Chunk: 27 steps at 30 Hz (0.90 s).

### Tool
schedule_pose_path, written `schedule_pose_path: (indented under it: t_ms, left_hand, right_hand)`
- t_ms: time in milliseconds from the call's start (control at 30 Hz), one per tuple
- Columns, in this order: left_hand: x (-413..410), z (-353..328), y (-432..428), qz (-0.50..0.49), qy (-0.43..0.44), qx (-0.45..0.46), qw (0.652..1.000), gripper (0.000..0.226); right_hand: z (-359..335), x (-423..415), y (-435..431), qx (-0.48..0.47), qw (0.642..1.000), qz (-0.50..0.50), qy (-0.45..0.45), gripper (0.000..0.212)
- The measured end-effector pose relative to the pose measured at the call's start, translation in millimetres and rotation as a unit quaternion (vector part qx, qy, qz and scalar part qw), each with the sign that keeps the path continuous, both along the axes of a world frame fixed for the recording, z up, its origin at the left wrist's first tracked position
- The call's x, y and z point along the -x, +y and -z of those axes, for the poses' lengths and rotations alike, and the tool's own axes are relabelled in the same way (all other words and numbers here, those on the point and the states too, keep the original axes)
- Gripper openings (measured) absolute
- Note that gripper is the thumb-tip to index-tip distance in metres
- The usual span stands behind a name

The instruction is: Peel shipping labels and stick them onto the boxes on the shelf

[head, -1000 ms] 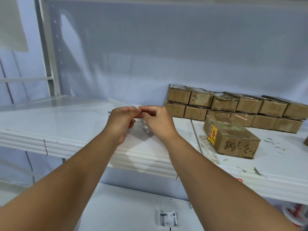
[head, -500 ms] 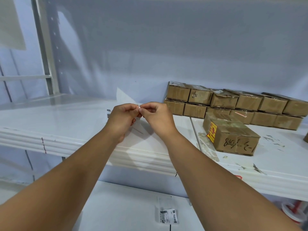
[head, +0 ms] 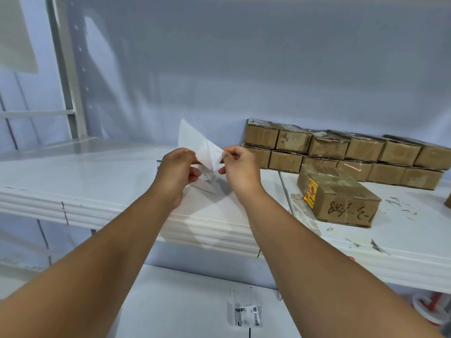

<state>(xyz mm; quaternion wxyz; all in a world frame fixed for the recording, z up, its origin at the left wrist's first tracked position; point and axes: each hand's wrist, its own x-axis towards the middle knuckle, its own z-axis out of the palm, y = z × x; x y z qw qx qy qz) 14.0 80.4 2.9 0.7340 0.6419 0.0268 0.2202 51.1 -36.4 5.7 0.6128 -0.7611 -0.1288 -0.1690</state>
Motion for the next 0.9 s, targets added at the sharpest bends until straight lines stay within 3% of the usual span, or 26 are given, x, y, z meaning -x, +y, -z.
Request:
schedule_pose_path:
  t_ms: [167,333,500,667,800,900]
  left_hand:
    - [3,-3,1,0.010,-0.014,0.128,0.992,0.022]
    - [5,-5,8,0.009,-0.033,0.288,0.957,0.018]
    - [5,-3,14,-0.042,-0.038,0.351,0.935,0.015]
    - [12,-1,26,-0.089,-0.048,0.464,0.880,0.021]
    - [20,-3,32,-0.129,-0.053,0.496,0.857,0.023]
    - [26,-5,27,-0.109,-0.025,0.450,0.886,0.023]
  right_hand:
    - [1,-4,-1,-0.081,0.994,0.019,0.066,0.021]
    - [0,-4,-7,-0.147,0.981,0.063,0.113,0.026]
    - [-1,-2,-9,-0.235,0.961,0.086,0.117,0.026]
    - [-2,-4,-12,-0.250,0.952,0.158,0.075,0.028]
    - [0,-7,-17,-0.299,0.927,0.217,0.060,0.018]
    - [0,-5,-17,-0.334,0.914,0.222,0.060,0.016]
